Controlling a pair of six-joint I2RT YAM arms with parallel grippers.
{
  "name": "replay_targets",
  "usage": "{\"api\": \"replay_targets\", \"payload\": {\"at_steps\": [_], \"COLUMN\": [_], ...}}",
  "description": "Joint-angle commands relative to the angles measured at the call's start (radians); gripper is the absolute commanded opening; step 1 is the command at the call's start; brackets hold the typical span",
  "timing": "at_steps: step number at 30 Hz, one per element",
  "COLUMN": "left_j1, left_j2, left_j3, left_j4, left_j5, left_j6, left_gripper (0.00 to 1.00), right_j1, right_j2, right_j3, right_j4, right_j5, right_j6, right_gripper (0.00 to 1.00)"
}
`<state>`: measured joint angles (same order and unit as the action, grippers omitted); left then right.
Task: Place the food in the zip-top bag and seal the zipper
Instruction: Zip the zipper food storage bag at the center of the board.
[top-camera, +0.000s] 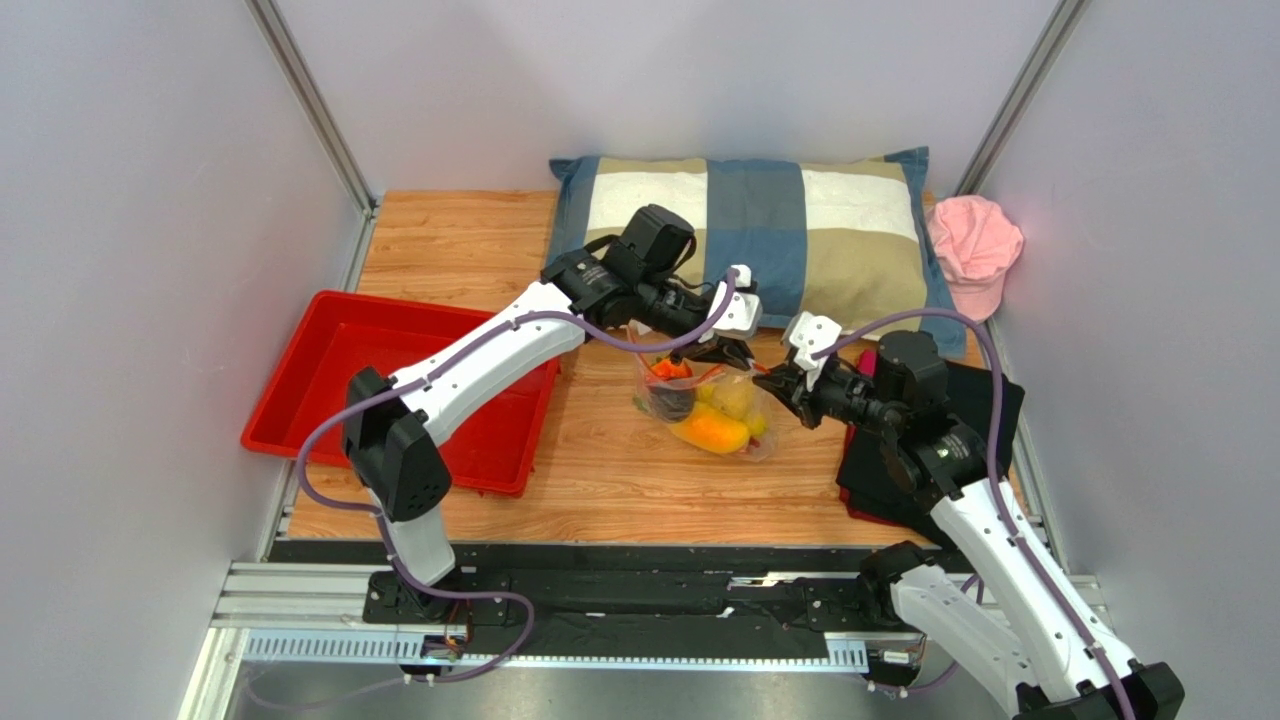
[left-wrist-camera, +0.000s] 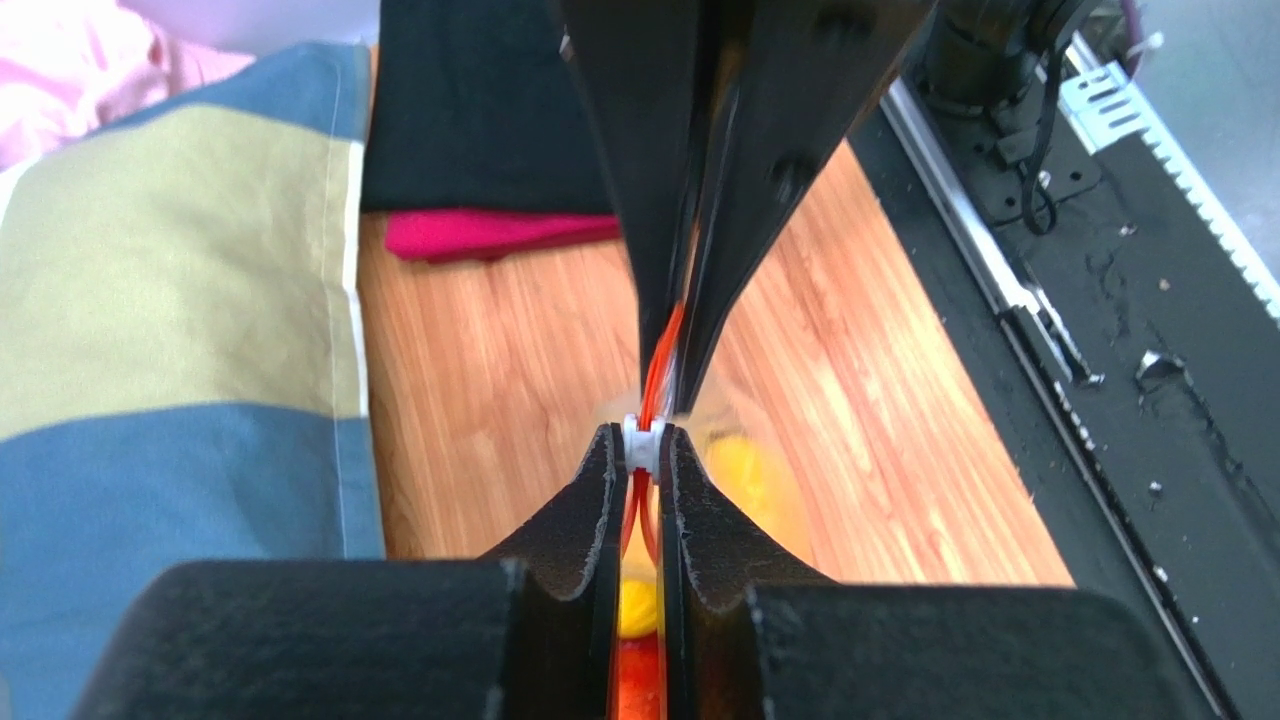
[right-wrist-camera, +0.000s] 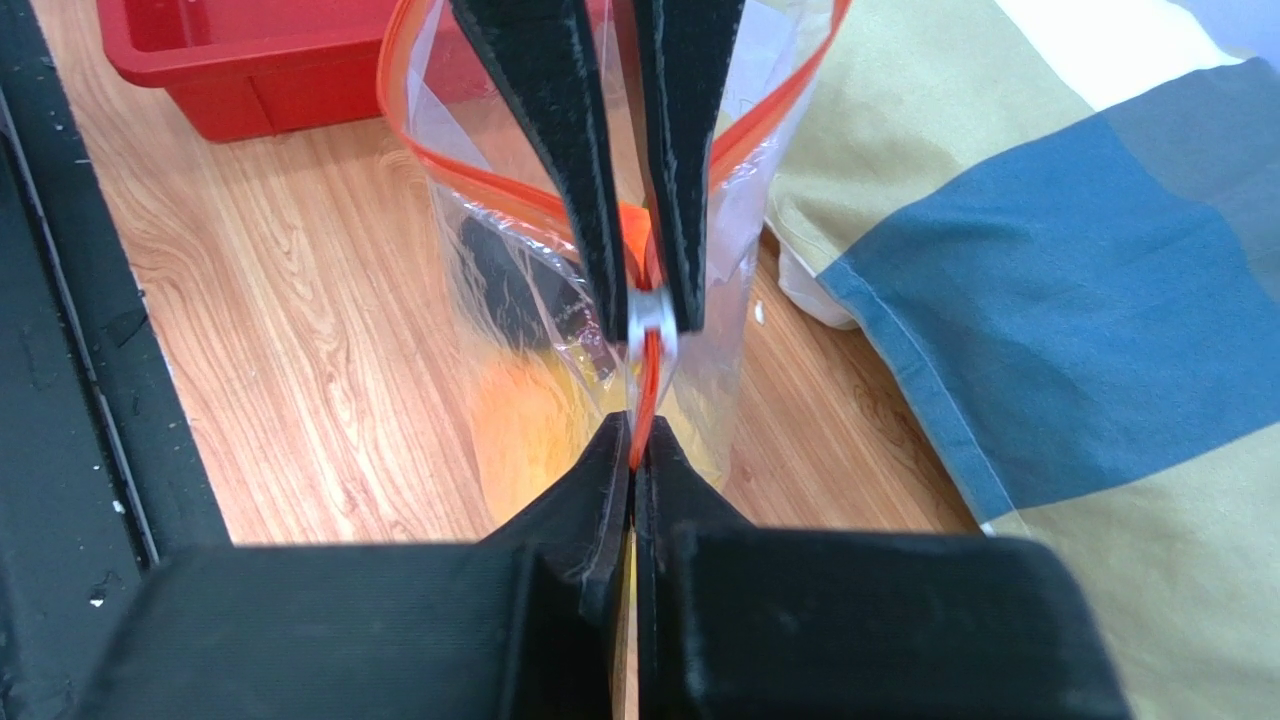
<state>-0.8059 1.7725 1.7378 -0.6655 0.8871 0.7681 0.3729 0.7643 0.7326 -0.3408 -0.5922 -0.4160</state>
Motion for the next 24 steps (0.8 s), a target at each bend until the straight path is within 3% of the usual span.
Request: {"api": "replay_targets", "payload": {"at_steps": [1, 24], "left_j1": [0.054, 0.413], "left_j2": [0.011, -0.094], "left_j3": [0.029, 0.025], "left_j4": [-0.088, -0.375], "left_j5": [-0.057, -0.145], "left_j6": [0.083, 0.255], "left_gripper": [0.02, 0.00], "right_j1": [-0.005, -0.029], "right_j2": [-0.063, -0.175], "right_j3": [-0.004, -0.032], "right_j4": [0.026, -0.086], "right_j5": [0.028, 0.239], "right_j6": [-0.003, 0.002], "right_gripper": [0.00, 0.00]}}
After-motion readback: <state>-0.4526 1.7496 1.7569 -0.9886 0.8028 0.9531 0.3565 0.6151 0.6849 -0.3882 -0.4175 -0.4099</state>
